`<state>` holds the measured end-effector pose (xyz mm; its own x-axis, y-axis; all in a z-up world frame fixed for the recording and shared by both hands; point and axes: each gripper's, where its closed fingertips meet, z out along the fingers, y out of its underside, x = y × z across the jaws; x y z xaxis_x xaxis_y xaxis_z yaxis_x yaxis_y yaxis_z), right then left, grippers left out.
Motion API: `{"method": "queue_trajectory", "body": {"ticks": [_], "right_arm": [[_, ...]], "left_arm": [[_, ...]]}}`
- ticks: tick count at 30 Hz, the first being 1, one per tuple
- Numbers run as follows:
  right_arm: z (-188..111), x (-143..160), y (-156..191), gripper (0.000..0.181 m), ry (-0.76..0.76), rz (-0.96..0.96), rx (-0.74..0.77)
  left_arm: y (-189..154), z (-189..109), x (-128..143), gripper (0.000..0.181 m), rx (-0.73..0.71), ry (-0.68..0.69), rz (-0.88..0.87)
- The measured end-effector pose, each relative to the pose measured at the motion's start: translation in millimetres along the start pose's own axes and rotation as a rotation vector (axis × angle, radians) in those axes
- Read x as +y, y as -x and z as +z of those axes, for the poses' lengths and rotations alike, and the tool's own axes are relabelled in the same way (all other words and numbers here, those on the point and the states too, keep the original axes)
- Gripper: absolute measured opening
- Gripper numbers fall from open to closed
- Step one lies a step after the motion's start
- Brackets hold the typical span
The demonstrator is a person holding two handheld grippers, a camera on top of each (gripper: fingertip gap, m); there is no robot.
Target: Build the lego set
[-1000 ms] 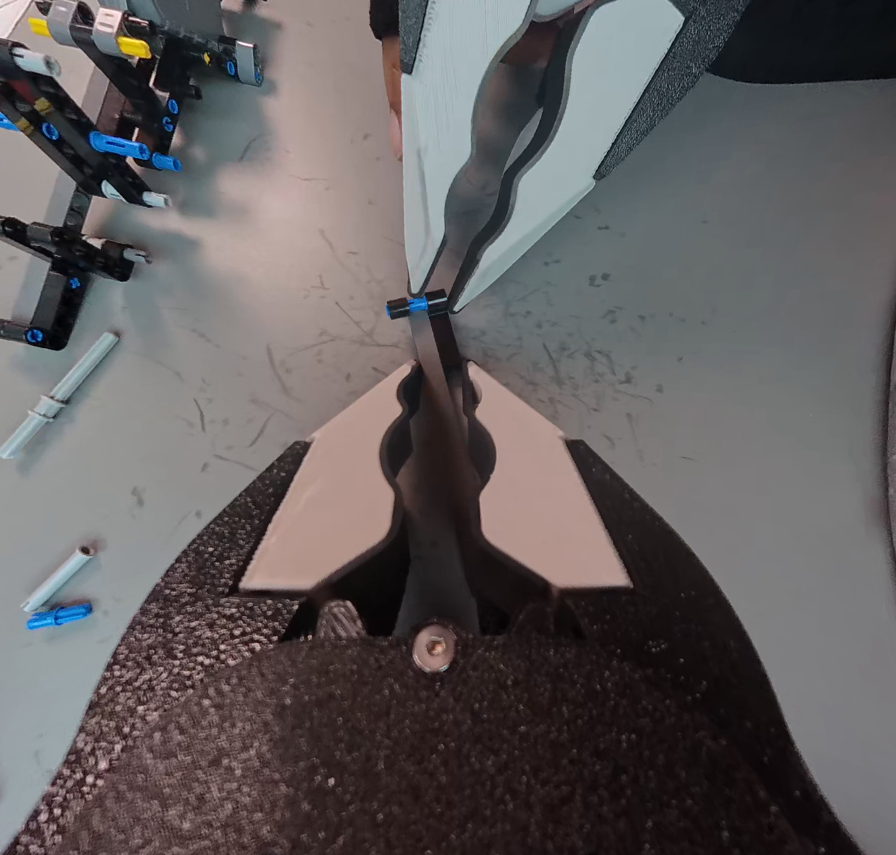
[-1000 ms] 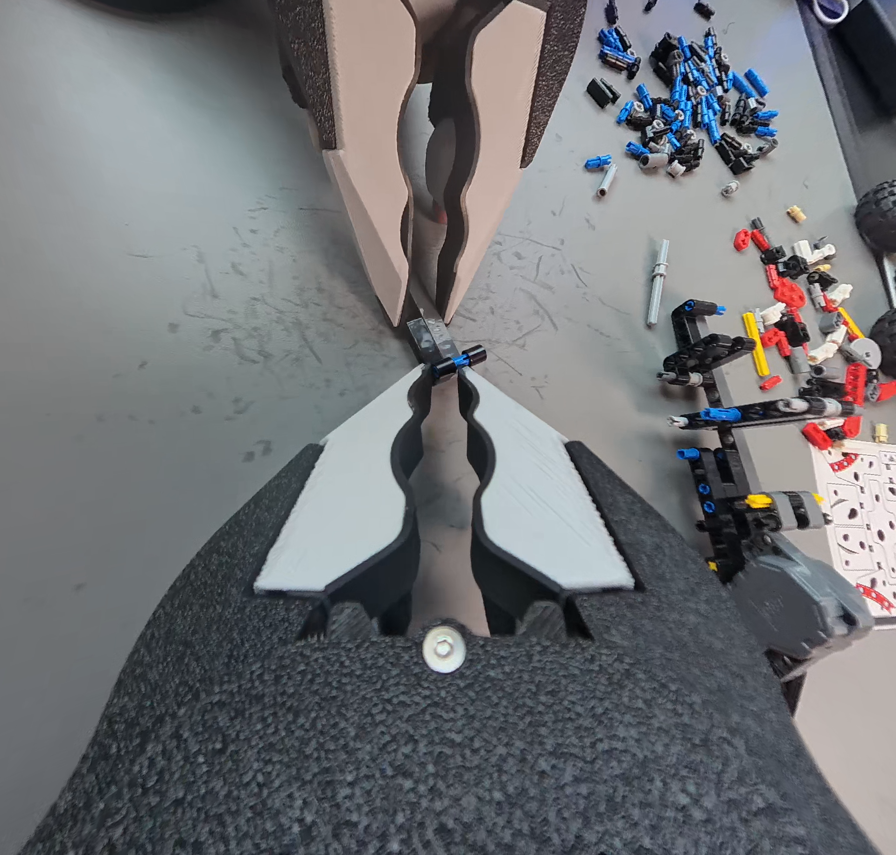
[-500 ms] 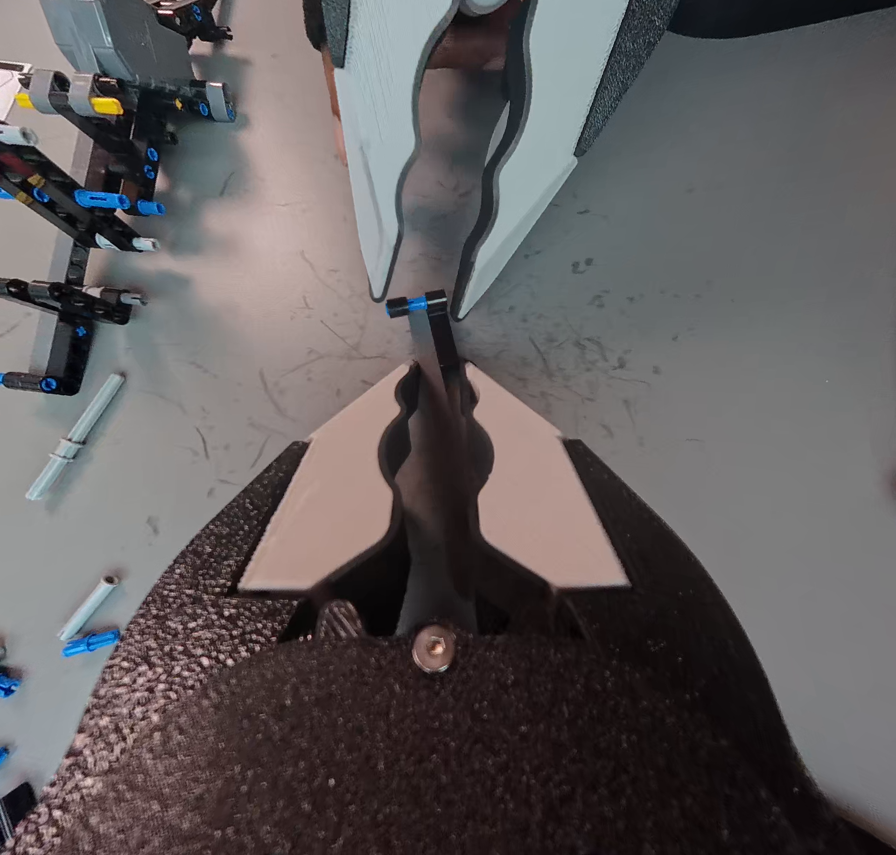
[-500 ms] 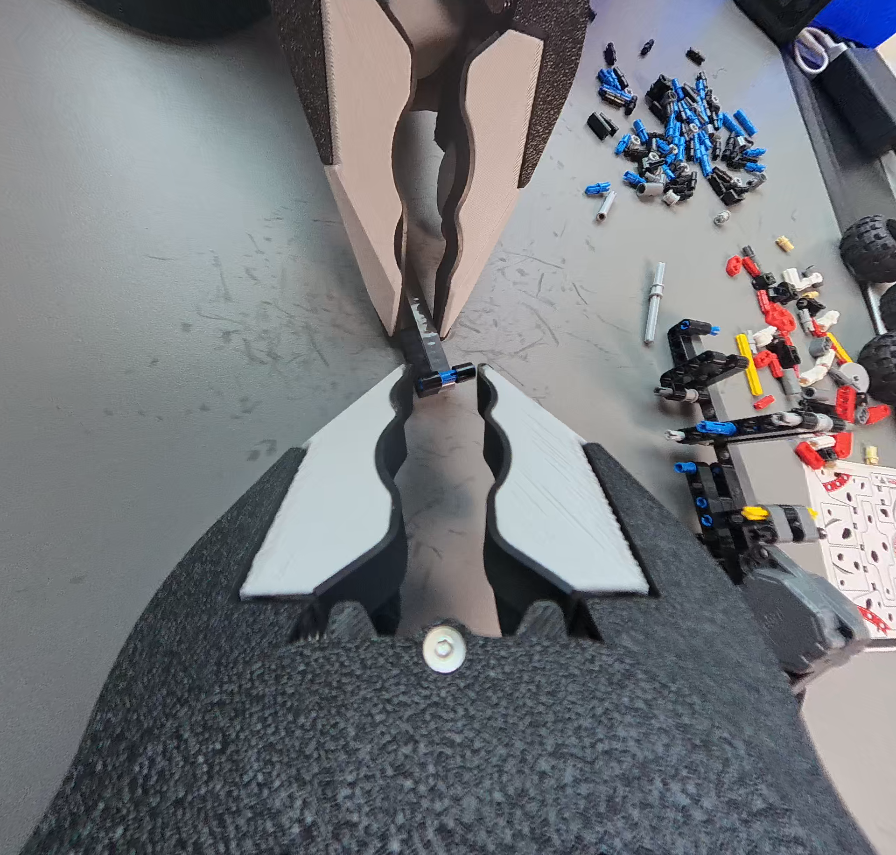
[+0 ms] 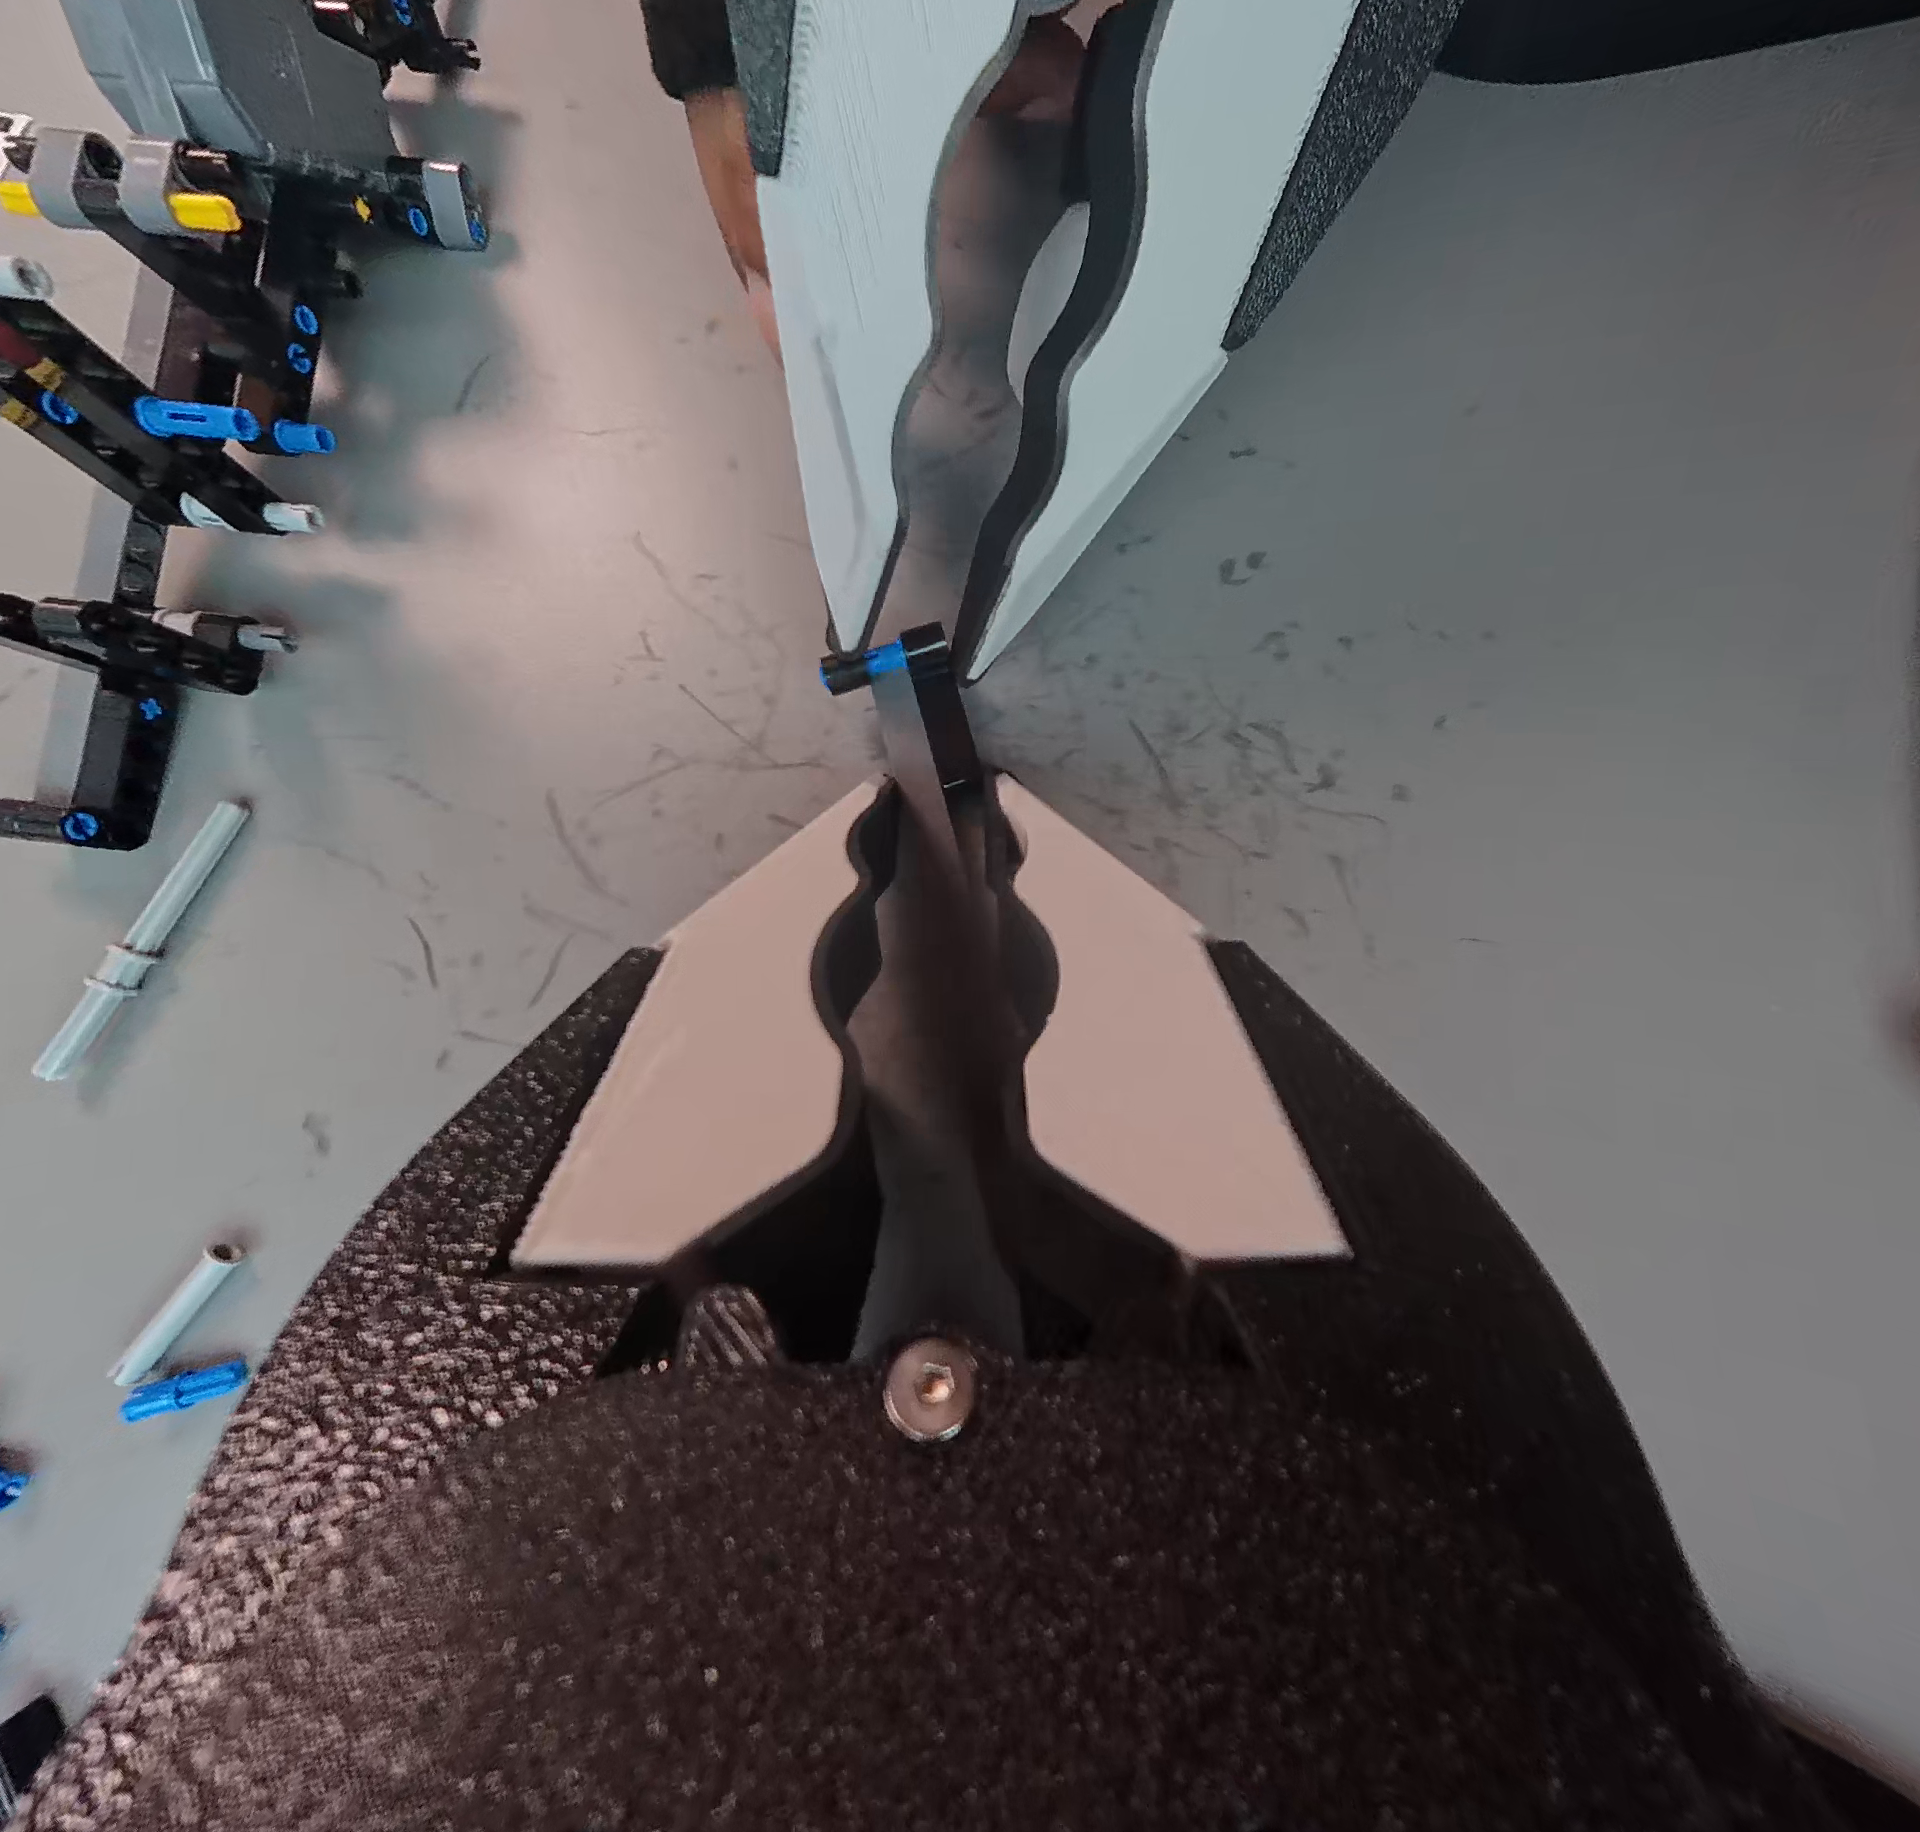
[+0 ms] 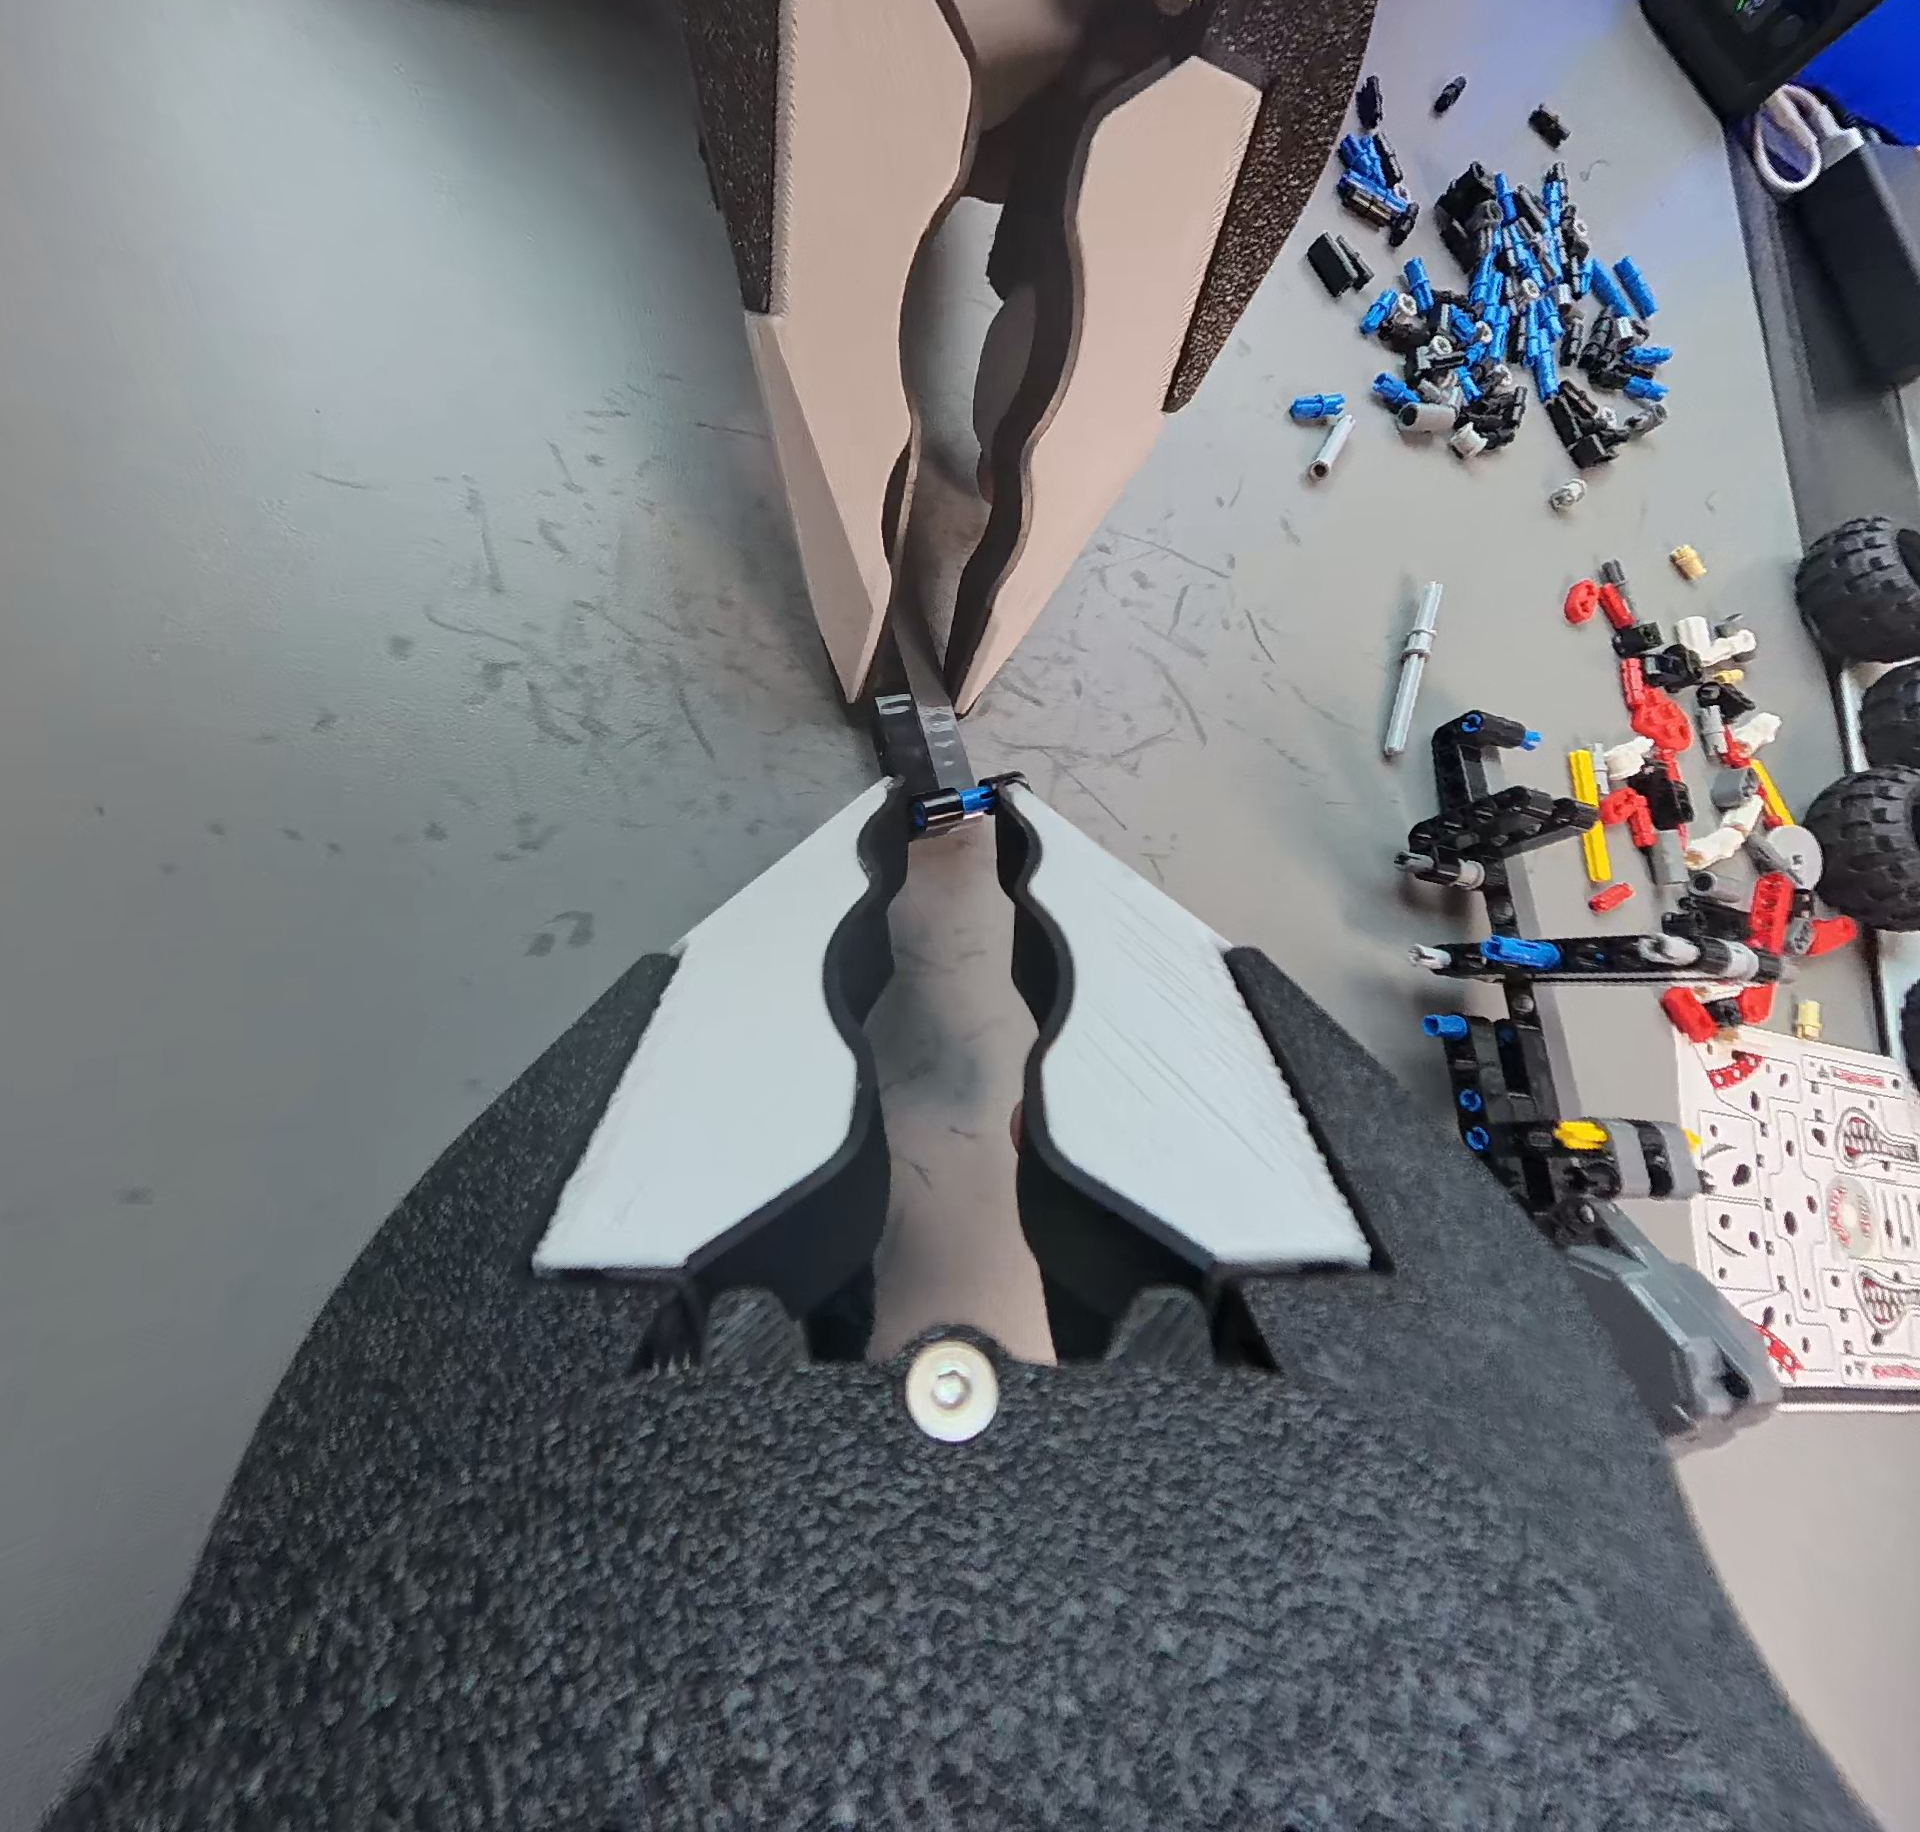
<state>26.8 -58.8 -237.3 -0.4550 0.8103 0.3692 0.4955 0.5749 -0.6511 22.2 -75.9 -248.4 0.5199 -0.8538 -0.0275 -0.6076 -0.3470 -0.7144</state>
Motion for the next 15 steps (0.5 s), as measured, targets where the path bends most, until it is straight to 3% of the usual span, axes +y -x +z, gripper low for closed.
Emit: {"method": "queue_trajectory", "body": {"ticks": [5, 8, 11, 15], "right_arm": [[-1, 0, 0, 0.016, -0.015, 0.035, -0.021], [-3, -3, -5, 0.018, -0.078, 0.169, -0.029], [-12, -8, -21, 0.030, -0.159, 0.352, -0.012], [-14, -15, -33, 0.020, -0.231, 0.559, -0.016]], "left_arm": [[0, 0, 0, 0.019, 0.003, -0.001, 0.002], [3, 0, 0, 0.019, -0.022, -0.007, 0.010], [12, -4, -6, 0.019, -0.130, -0.025, 0.109], [24, -8, -15, 0.019, -0.295, -0.021, 0.249]]}}
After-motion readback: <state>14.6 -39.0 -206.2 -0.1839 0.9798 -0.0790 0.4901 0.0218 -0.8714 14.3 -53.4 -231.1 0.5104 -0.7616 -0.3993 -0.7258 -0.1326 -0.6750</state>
